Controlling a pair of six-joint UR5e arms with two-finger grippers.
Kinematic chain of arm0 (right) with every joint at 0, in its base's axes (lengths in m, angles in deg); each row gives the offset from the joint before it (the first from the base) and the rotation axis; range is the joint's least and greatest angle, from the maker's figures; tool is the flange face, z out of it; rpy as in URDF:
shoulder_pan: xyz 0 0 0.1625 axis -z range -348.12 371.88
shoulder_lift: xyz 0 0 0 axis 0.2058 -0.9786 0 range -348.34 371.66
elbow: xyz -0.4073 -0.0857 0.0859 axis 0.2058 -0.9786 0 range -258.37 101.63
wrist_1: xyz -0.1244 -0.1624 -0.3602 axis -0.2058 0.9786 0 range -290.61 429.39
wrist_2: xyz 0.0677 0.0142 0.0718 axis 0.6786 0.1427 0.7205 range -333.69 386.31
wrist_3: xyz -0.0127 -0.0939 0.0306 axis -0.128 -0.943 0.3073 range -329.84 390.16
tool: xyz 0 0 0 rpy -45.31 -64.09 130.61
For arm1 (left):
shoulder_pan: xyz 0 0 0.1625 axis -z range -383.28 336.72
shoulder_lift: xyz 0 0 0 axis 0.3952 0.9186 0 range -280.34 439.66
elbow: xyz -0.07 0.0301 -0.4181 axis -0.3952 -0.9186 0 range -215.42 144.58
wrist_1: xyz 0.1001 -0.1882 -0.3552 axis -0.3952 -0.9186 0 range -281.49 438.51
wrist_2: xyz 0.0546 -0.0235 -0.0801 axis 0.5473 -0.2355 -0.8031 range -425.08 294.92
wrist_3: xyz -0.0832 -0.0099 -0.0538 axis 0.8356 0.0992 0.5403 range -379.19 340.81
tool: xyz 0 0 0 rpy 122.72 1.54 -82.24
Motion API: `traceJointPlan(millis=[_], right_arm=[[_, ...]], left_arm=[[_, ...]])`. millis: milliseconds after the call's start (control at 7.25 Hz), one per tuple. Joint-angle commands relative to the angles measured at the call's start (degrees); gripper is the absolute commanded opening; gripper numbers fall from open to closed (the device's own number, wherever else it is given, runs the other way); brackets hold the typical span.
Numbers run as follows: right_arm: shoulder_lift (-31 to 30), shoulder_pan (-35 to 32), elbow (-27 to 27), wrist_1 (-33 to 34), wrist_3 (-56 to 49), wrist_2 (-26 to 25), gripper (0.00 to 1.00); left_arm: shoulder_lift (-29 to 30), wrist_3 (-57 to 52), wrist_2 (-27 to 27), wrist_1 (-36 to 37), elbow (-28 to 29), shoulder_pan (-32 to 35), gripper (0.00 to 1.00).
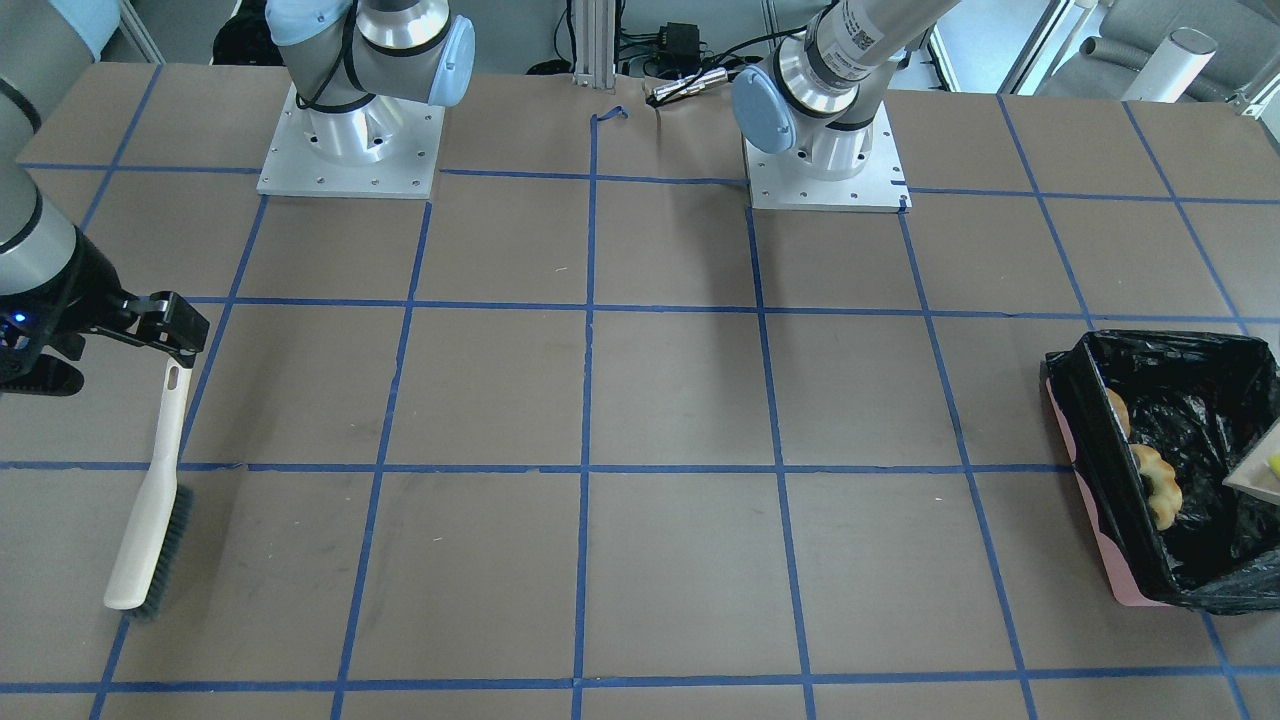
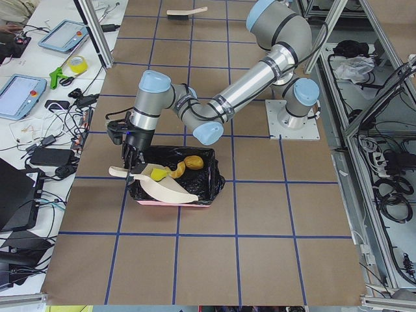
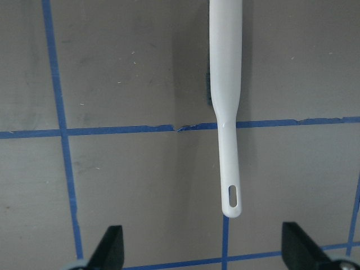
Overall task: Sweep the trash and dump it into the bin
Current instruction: 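Lower the brush to the table and open the right gripper, raising it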
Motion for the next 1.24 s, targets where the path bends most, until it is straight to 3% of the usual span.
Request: traceJointPlan(millis=[0,552,828,1103], right_arm=[[-2.9,-6.6,-1.4,-2.1,4.2,0.4,1.0],[-4.9,-10.1,-4.3,-8.9,12.1,2.5,1.0],[-4.6,-15.5,-4.2,-8.9,17.8,2.5,1.0],[-5.1,-16.1,-4.2,-8.9,18.3,4.3,1.0]], left_arm=[[-2.4,-0.3,1.8,2.9,-2.9,0.5,0.0],[-3.8,-5.7,2.0,12.9,-6.3,2.4,0.0],[-3.9,-8.2,1.9,16.8,-6.8,2.6,0.0],[-3.9,-7.1,1.9,17.8,-7.7,3.9,0.0]])
